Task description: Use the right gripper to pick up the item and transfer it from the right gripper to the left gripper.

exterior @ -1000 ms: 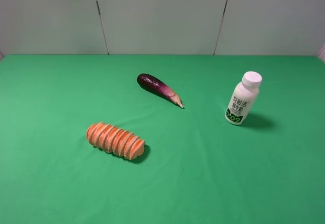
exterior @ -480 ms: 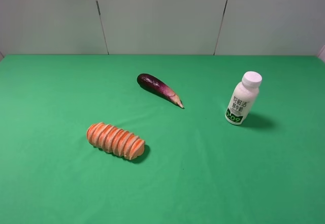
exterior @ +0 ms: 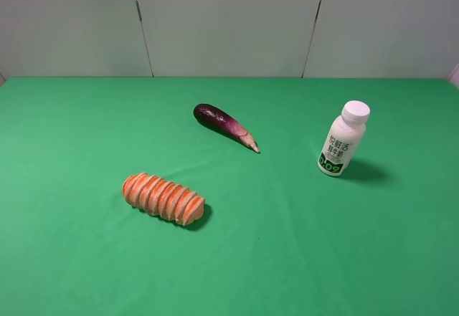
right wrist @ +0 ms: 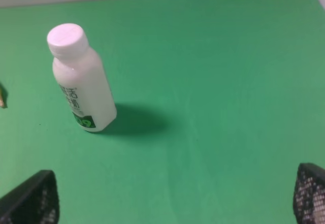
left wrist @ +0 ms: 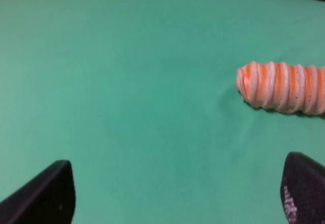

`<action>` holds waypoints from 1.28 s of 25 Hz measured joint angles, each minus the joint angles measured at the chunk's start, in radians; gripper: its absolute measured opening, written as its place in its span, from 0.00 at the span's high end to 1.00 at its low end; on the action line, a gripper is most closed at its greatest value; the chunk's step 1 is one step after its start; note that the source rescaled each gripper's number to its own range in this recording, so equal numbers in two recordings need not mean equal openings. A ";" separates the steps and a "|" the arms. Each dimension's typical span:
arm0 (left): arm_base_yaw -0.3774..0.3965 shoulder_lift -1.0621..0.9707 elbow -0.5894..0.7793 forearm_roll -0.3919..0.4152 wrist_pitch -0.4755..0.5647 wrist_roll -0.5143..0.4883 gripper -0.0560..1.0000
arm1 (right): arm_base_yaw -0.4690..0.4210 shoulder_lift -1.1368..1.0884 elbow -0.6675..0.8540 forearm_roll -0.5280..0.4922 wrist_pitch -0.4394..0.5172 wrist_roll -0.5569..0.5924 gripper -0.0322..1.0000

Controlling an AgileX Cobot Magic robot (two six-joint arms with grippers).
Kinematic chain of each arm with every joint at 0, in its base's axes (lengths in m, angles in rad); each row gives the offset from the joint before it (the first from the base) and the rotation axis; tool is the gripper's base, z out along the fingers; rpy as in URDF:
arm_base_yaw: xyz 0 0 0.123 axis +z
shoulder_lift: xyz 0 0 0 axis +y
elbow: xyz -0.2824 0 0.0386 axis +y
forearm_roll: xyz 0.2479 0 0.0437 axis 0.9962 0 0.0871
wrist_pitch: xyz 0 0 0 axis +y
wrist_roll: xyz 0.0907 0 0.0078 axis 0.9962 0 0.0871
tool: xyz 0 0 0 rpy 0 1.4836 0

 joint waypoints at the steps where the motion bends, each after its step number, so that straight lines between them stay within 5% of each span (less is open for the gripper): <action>1: 0.000 0.000 0.000 0.000 0.000 0.000 0.41 | 0.000 0.000 0.000 0.000 0.000 0.001 0.00; 18: 0.000 0.000 0.000 0.000 0.000 0.000 0.41 | 0.000 0.053 -0.043 -0.004 -0.006 0.006 0.00; 32: 0.000 0.000 0.001 0.000 0.000 0.000 0.41 | 0.024 1.018 -0.549 0.015 0.022 0.013 0.00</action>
